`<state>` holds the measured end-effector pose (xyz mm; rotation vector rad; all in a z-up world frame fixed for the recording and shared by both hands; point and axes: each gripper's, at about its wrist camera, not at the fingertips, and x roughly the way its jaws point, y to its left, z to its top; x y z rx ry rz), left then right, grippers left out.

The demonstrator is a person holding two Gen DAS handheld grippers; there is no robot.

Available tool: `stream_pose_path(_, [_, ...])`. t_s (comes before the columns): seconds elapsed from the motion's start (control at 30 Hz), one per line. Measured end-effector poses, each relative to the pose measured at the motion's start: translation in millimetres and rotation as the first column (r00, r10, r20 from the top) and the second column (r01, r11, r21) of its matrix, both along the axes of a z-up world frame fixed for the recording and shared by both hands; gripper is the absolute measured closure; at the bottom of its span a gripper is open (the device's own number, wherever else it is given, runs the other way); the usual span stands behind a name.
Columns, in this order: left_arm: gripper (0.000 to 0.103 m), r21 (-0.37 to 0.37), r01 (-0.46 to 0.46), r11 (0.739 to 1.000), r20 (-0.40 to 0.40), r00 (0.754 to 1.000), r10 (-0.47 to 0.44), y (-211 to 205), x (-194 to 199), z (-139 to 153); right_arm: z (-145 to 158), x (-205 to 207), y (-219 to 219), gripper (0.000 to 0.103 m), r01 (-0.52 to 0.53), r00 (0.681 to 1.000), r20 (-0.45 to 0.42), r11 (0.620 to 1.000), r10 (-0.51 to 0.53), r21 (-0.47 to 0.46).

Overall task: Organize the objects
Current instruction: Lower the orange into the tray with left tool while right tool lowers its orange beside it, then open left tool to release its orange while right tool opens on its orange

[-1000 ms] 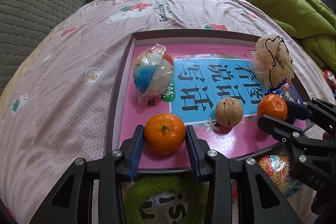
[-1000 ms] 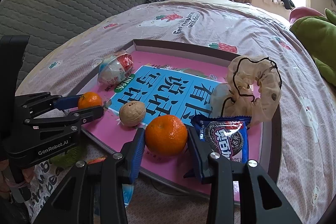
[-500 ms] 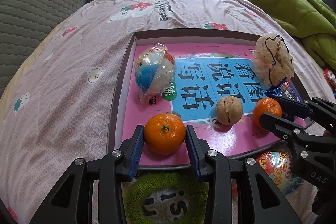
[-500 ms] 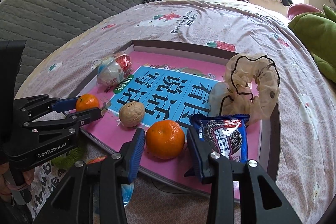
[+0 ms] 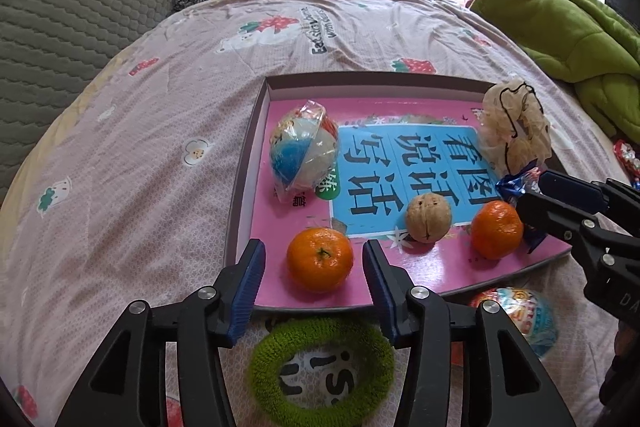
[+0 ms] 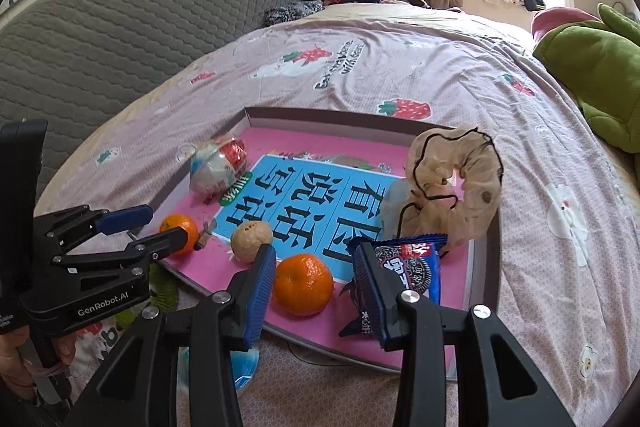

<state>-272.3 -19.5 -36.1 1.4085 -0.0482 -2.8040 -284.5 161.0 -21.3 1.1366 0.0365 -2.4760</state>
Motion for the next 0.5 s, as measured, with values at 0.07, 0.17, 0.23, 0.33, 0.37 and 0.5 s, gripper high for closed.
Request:
stream_pose_path(0.07, [0.049,-0.003,0.002,1.000,-0.013,1.000,-0.002,1.5,3.6,6.2,6.6,3.6,1.7,0.061,0.003,1.000,-0.010,1.000,-0.004,-0.012])
stream_pose_path(0.17, [0.045,-0.010,-0.001,1.000,-0.032,0.999,0.001,3.6,8.1,15.6,16.5,9.3,3.4,0.058,0.002,1.000,-0.028,1.000,-0.002,-0.028])
stream_pose_path(0.23, [0.045,-0.013,-0.001,1.000,-0.048,0.999,0.001,4.5,11.8,23.4,24.1,14.3,3.8,0.057,0.004,0.999,-0.044,0.999,-0.006,-0.035])
stream_pose_path(0.33, [0.043,-0.011,-0.004,1.000,-0.069,0.998,0.004,4.0,18.6,35.2,35.4,20.5,6.0,0.055,0.007,0.998,-0.063,0.999,-0.010,-0.053])
stream_pose_path(0.37, [0.042,-0.009,-0.005,1.000,-0.076,0.997,0.004,3.9,20.4,39.3,38.4,22.3,7.4,0.054,0.009,0.998,-0.068,0.998,-0.013,-0.060])
stream_pose_path(0.5, [0.041,-0.005,-0.005,1.000,-0.102,0.995,0.005,2.8,29.0,53.2,52.8,32.1,13.6,0.049,0.017,0.995,-0.092,0.996,-0.025,-0.091])
